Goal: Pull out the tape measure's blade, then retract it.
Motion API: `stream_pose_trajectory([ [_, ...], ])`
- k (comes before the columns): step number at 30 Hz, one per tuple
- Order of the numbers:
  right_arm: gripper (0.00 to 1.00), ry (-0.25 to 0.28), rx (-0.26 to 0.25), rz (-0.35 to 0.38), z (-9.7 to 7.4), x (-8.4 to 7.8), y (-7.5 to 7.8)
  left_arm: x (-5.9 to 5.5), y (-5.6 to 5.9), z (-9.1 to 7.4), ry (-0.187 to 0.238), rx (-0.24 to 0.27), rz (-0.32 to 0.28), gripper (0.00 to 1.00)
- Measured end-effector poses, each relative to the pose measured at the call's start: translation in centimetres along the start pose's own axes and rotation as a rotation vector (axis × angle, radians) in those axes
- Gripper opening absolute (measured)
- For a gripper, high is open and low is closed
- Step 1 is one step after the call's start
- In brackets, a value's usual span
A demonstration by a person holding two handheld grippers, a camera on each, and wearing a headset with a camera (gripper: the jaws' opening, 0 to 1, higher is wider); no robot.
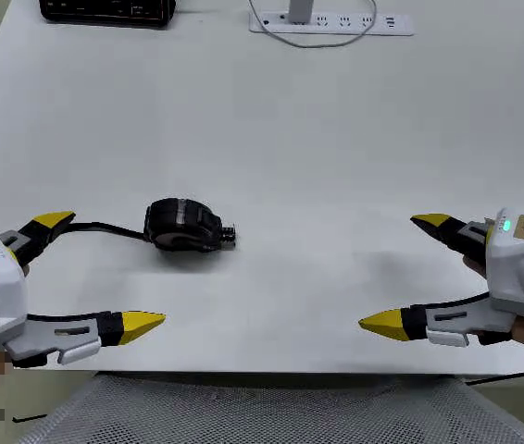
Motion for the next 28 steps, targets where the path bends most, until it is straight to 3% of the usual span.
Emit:
stream_pose_trajectory([
  [28, 0.94, -0.027, 0.007, 0.002, -0.21, -0.65, -0.01, -0.1, 0.33, 0.08, -0.004, -0.036, -0.028, 0.99],
])
Point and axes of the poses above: the centre of the closed fingertips' face, and the gripper's own axes: z roughly forward along the fingers, y roughly to its right, x roughly out of its top, the point moved 7 cm from there along -z, roughly backward along the fingers, and after that the axes turned 11 degrees about -y, right-handed, at the moved point
